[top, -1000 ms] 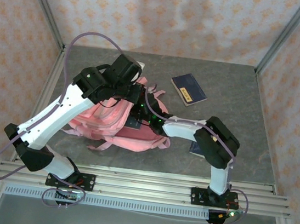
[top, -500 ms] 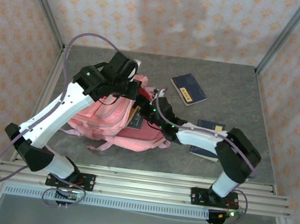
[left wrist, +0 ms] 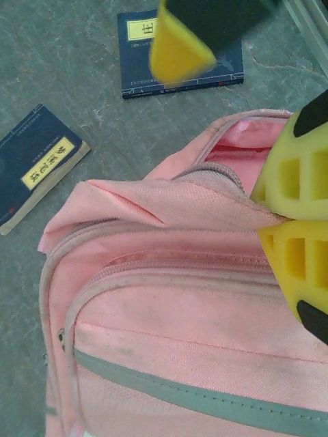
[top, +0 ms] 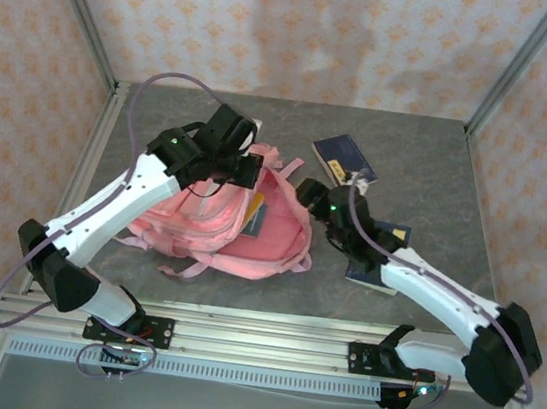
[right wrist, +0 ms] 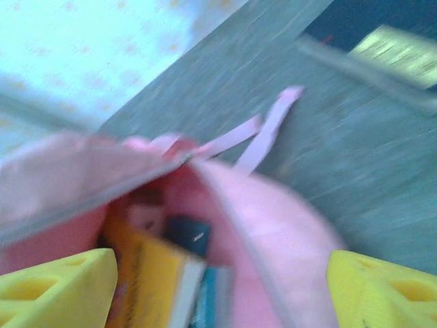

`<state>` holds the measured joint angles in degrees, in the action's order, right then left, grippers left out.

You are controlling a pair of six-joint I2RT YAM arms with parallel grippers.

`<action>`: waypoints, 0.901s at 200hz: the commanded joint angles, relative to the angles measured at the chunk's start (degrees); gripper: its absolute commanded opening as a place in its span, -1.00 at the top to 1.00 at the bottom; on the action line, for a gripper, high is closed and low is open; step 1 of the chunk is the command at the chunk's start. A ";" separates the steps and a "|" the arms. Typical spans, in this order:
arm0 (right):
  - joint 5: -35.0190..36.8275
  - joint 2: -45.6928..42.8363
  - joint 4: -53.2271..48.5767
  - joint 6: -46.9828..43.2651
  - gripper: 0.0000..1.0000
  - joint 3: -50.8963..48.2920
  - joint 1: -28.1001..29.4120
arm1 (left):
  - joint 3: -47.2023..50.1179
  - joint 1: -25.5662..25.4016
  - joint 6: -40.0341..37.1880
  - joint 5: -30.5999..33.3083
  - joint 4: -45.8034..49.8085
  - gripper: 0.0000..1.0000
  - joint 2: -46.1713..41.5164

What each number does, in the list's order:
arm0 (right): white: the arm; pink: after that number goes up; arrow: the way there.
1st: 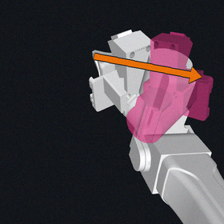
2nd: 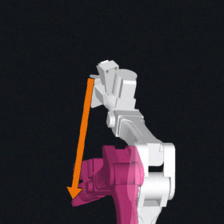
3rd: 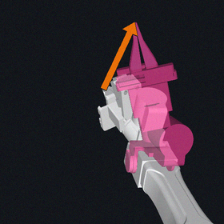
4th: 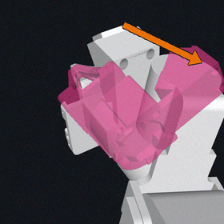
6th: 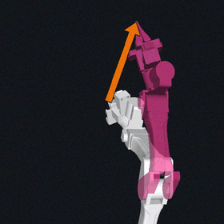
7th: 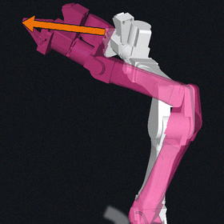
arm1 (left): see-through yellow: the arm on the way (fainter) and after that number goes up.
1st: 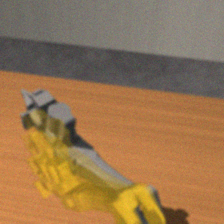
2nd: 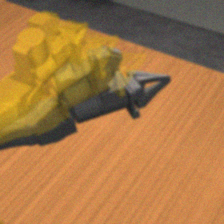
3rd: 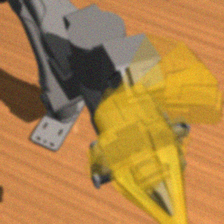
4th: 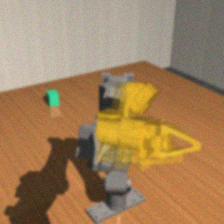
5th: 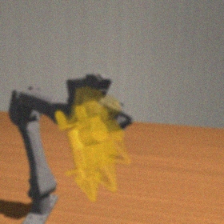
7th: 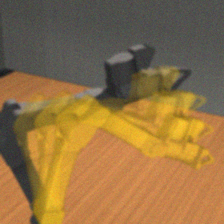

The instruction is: Pack books, pencil case, and school supplies into a backpack

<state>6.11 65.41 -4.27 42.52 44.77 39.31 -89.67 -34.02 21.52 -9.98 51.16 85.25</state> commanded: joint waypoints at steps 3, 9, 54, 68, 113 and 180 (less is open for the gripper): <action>9.40 -3.36 -17.24 -2.60 -0.62 -1.70 -6.58 | 2.24 -0.86 2.04 1.55 -5.33 1.00 4.57; 9.30 -3.62 -19.01 -2.08 -0.64 -2.27 -8.94 | 2.47 -1.92 1.97 2.88 -5.62 1.00 5.45; 6.00 -3.25 -21.62 2.90 -0.68 -8.29 -22.79 | 2.58 -6.41 1.59 10.66 -6.36 1.00 12.69; 4.36 -1.21 -21.30 4.32 -0.69 -9.41 -26.90 | 2.31 -6.41 0.78 14.50 -5.43 1.00 14.32; 0.72 5.33 -16.17 4.63 -0.75 -11.90 -34.03 | 5.11 -3.46 0.63 20.16 -4.63 0.98 15.69; -19.75 16.63 -4.35 -3.22 -0.54 -11.74 -34.39 | -2.80 -4.38 -3.24 12.63 -1.33 0.06 12.61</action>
<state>1.48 79.55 -19.09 41.80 35.14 4.43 -85.14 -37.23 20.93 3.40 45.15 100.44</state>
